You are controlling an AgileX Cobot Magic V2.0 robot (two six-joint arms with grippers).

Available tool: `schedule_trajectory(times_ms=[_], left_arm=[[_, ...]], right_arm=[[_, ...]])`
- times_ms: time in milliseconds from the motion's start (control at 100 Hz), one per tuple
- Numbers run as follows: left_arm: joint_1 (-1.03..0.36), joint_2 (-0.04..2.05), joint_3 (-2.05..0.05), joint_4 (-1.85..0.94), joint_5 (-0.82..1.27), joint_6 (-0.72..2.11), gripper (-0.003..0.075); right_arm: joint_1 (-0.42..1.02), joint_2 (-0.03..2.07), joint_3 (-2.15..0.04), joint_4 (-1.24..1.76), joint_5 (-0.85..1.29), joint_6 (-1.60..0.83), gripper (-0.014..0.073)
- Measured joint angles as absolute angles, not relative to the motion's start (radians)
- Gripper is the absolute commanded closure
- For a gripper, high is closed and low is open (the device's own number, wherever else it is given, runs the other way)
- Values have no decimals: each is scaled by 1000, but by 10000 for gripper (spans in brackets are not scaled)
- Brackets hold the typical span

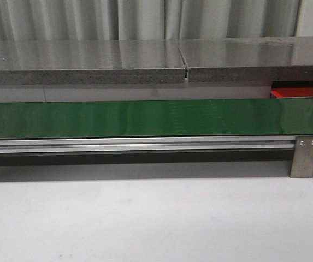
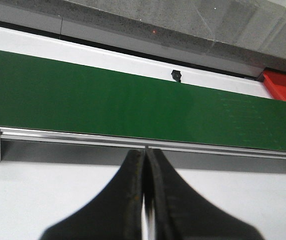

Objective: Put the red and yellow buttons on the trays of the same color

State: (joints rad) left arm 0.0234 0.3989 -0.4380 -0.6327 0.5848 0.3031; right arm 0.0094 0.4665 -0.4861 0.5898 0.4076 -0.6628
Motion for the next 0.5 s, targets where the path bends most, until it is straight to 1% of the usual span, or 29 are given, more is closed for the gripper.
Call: schedule_trajectory(times_ms=[330, 500], left_arm=[[23, 399, -438, -633, 585, 303, 739], [23, 399, -438, -633, 585, 303, 739]], right_arm=[[20, 467, -478, 569, 343, -652, 662], [51, 449, -422, 402, 273, -511, 662]])
